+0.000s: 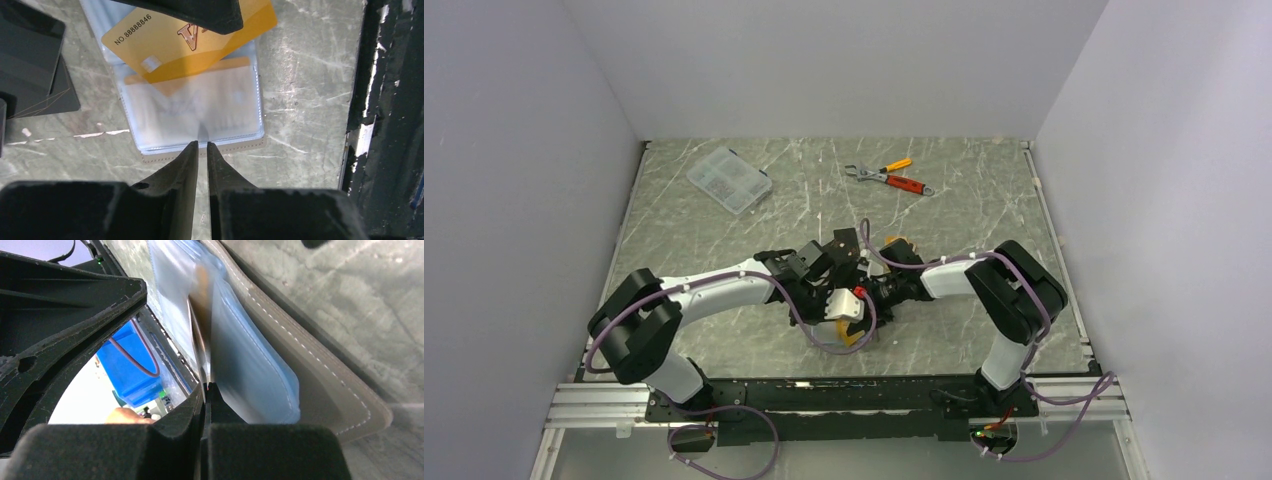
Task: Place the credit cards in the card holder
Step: Insert the credit card into the card holder.
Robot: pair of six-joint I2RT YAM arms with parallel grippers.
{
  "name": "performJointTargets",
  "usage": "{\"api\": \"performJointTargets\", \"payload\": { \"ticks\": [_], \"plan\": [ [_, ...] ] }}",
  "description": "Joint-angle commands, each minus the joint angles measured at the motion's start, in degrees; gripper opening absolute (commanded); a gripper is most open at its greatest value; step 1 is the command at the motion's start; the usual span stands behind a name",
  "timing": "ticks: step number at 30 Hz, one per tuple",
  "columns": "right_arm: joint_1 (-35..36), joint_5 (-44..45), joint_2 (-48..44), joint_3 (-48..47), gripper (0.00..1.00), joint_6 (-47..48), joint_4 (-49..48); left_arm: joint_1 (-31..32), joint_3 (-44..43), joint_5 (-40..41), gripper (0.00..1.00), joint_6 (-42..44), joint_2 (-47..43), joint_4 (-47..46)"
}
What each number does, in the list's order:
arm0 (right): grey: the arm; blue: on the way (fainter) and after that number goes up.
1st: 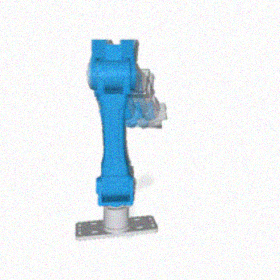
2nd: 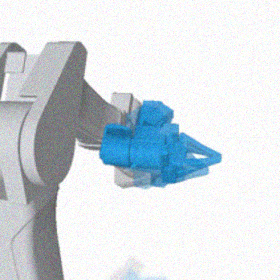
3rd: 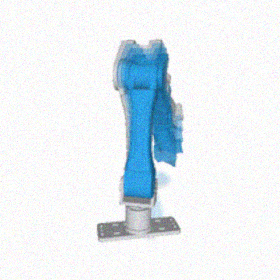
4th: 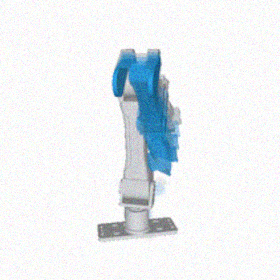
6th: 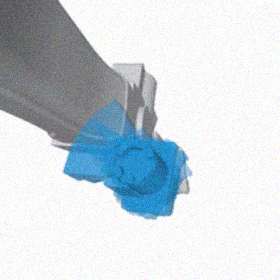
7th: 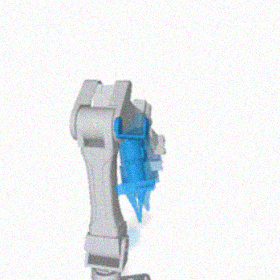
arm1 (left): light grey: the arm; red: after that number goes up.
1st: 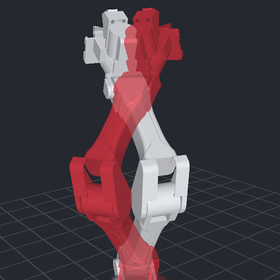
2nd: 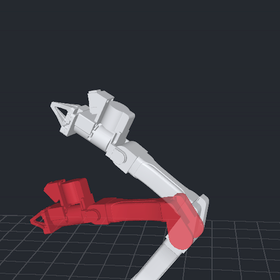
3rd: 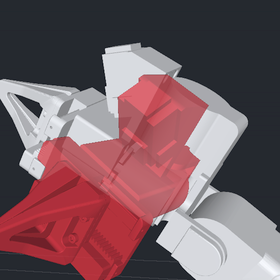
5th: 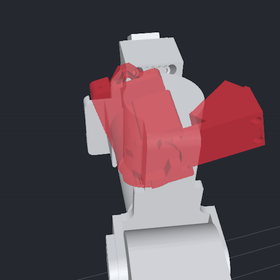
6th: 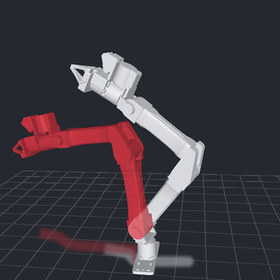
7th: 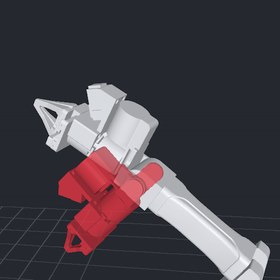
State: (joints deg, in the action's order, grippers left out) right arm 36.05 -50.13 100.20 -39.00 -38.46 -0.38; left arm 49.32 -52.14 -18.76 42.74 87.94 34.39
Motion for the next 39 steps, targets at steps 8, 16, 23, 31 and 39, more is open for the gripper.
{"api": "performJointTargets", "payload": {
  "ticks": [8,16,23,31,39],
  "plan": [
    [0.16,0.43,1.37,-1.49,0.00,-0.24,-3.09,-0.14,0.75,2.60,0.18,4.52,0.77,-2.46],
    [0.16,1.79,3.97,-1.15,0.00,-1.80,-6.16,1.30,2.39,2.92,0.15,6.41,2.42,-2.81],
    [-0.04,5.97,3.61,2.73,0.00,-5.43,-10.85,3.30,4.87,3.41,0.14,6.34,1.26,-3.00],
    [-0.23,11.67,0.15,5.00,0.13,-6.78,-9.81,3.35,4.35,3.21,0.13,5.88,1.35,-2.66],
    [-1.83,12.52,-3.68,3.20,0.30,-2.83,-2.87,3.33,4.47,3.30,0.12,6.15,1.44,-2.57]
  ]
}}
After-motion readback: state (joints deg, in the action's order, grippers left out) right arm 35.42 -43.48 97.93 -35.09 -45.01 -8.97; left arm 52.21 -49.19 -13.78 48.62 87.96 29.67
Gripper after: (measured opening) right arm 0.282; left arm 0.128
